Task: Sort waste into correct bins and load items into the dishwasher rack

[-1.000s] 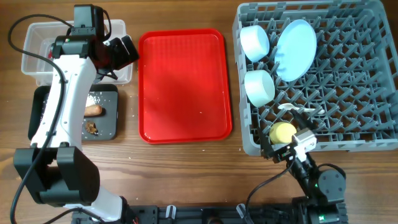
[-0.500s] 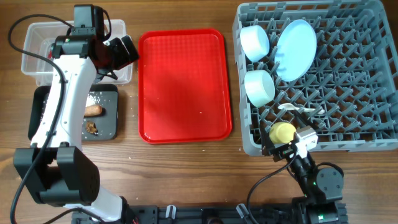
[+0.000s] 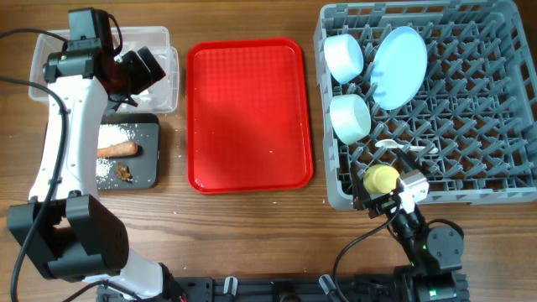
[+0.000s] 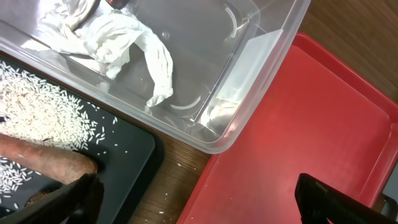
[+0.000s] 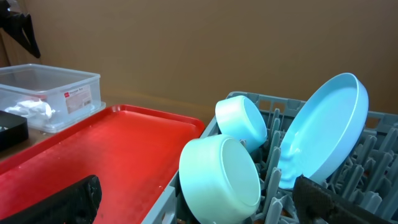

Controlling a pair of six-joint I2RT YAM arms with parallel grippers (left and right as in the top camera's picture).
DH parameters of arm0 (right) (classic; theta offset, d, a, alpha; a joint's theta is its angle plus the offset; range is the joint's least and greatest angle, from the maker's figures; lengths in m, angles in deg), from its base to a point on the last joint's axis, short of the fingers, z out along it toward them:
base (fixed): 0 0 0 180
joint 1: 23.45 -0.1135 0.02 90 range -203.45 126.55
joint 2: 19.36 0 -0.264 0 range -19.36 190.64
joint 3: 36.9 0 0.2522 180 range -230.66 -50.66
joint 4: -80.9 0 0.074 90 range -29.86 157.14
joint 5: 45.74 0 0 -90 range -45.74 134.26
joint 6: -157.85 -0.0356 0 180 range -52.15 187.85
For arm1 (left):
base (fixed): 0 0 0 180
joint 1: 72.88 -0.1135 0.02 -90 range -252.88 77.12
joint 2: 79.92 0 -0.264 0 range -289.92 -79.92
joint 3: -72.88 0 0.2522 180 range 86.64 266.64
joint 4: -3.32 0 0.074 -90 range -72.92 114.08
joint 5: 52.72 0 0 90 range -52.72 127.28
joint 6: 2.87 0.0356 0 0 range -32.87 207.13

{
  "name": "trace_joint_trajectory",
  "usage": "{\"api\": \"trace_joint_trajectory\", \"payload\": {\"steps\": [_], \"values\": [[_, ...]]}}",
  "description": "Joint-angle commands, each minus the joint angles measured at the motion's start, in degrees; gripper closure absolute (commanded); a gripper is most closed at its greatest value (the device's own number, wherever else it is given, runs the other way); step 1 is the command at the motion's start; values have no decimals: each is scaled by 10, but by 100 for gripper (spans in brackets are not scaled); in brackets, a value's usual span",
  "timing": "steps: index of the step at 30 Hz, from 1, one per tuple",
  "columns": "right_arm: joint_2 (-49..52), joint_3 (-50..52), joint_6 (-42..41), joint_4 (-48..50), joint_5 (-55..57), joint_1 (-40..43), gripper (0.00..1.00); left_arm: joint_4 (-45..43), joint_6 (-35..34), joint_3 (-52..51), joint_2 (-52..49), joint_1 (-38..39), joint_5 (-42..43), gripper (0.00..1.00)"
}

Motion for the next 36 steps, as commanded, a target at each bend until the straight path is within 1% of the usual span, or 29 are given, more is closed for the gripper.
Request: {"api": "trace_joint_trajectory", "payload": {"steps": [1,3,4,6,7,8,10,13,16,18,19,20,22,23,24,26,27,30,33,36], "values": [[-7,2,-11,1,10,-1,0,-2,4,-3,-4,0,-15,0],[-7,2,-11,1,10,-1,0,-17,5,-3,-4,0,1,0],[-7,2,-11,1,10,-1,1,-32,31,-3,-4,0,22,0],[-7,2,-11,1,10,-1,0,-79,110,-3,-4,4,92,0],[-7,2,-11,1,10,-1,0,-103,129,-3,-4,7,118,0],[-7,2,-11,1,10,-1,0,-114,130,-3,-4,7,129,0],[-7,2,-11,1,10,-1,0,-115,130,-3,2,7,131,0],[-7,2,-11,1,10,-1,0,-118,139,-3,41,5,124,0],[-7,2,-11,1,10,-1,0,-119,139,-3,88,-13,124,0],[-7,2,-11,1,10,-1,0,-126,141,-10,135,-13,103,0],[-7,2,-11,1,10,-1,0,-151,141,-28,161,-9,85,0],[-7,2,-11,1,10,-1,0,-195,141,-64,197,-3,57,0],[-7,2,-11,1,10,-1,0,-292,141,-170,281,10,5,0],[-7,2,-11,1,10,-1,0,-342,141,-242,335,14,-9,0],[-7,2,-11,1,10,-1,0,-389,141,-317,391,14,-12,0],[-7,2,-11,1,10,-1,0,-459,150,-435,481,14,-12,0],[-7,2,-11,1,10,-1,0,-490,156,-521,555,14,-11,0],[-7,2,-11,1,10,-1,0,-533,155,-676,701,14,-10,0],[-7,2,-11,1,10,-1,0,-533,155,-776,810,14,7,0],[-7,2,-11,1,10,-1,0,-534,155,-837,885,14,15,0]]}}
